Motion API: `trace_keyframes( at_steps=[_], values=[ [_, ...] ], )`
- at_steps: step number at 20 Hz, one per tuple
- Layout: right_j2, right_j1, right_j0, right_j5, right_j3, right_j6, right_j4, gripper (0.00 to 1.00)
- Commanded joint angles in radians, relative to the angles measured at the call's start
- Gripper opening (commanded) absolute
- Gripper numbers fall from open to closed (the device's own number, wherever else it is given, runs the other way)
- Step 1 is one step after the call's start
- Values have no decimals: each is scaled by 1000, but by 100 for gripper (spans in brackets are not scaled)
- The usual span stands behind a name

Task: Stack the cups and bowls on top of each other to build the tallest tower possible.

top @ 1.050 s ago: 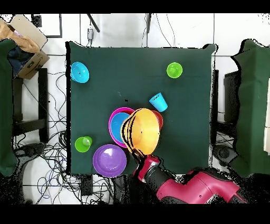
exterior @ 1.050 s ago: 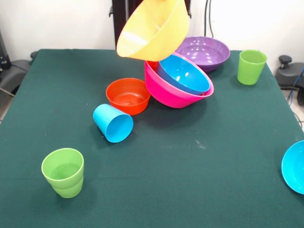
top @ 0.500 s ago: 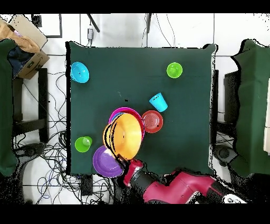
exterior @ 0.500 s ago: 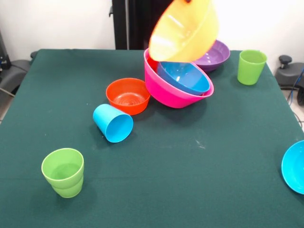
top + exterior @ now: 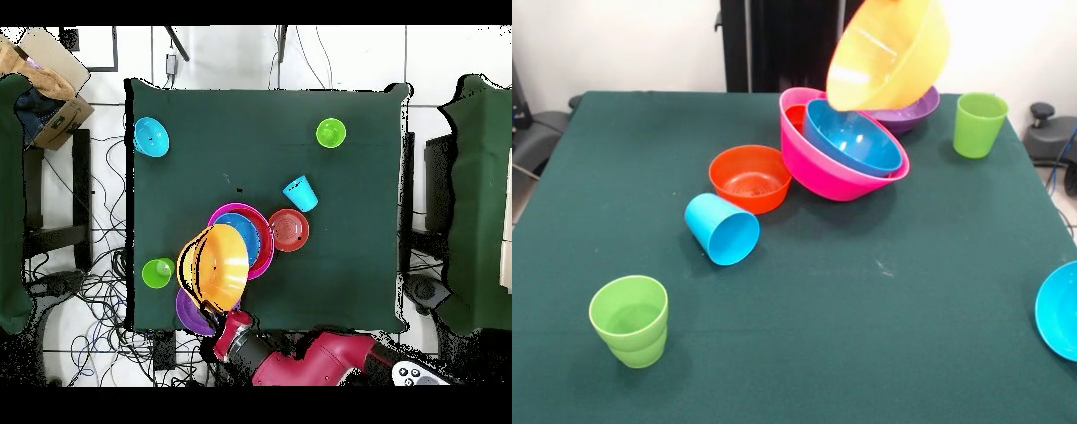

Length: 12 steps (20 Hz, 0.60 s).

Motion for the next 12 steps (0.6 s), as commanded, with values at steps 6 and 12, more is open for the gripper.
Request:
trace_keyframes(
  at_steps=[6, 12],
  values=[
    [-27, -82, 22, 41, -152, 96, -171, 0],
    [-49, -128, 58, 33, -169, 88, -160, 0]
  ],
)
